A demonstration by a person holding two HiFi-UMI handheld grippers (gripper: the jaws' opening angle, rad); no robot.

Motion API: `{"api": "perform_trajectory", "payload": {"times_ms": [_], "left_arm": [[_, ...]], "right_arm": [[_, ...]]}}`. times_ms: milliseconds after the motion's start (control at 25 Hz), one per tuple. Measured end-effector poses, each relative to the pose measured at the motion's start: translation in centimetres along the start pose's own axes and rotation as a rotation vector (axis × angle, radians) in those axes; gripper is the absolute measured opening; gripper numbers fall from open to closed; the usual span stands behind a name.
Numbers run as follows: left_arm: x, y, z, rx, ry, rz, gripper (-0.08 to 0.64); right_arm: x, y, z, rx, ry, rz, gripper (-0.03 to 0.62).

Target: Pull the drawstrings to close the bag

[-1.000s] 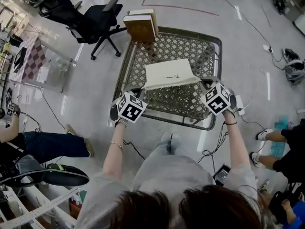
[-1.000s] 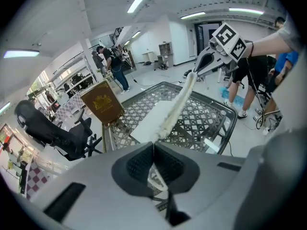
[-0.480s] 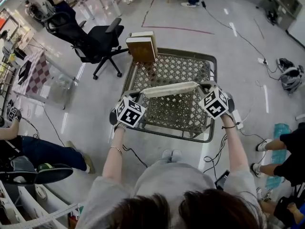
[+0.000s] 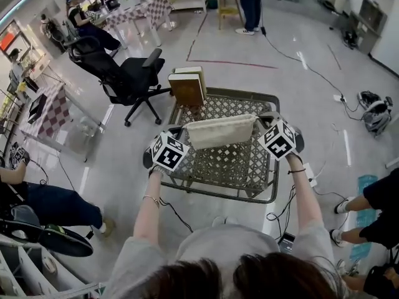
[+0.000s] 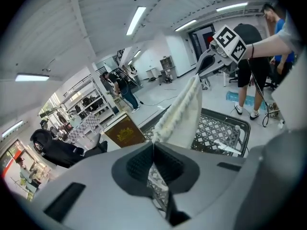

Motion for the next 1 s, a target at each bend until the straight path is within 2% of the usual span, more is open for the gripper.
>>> {"api": "perform_trajectory", "payload": {"times_ms": [400, 720, 1000], "left_arm": [[-2.5, 2.4, -2.1, 0.016, 0.083, 0.067, 0.026], [-4.2, 4.1, -3.4, 0.016, 0.153, 0.131, 0.026], [-5.5, 5.2, -4.4, 0.014, 0.229, 0.189, 0.026]], "right_arm": [[-2.4, 2.3, 1.7, 0.021, -0.047, 0.093, 0.025], [-3.8, 3.8, 2.7, 0.011, -0.140, 0.163, 0.025], [-4.8, 4.9, 3.5, 0.015, -0.171, 0.208, 0.025]]}}
Point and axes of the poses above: the fingertips, and each gripper's own axes: x forward along the fingers, z to its right, y out of its top, the point moved 10 cm from there along -x, backward along the fingers, and after that the axes turned 7 degrees about x, right-handed, at the moved point
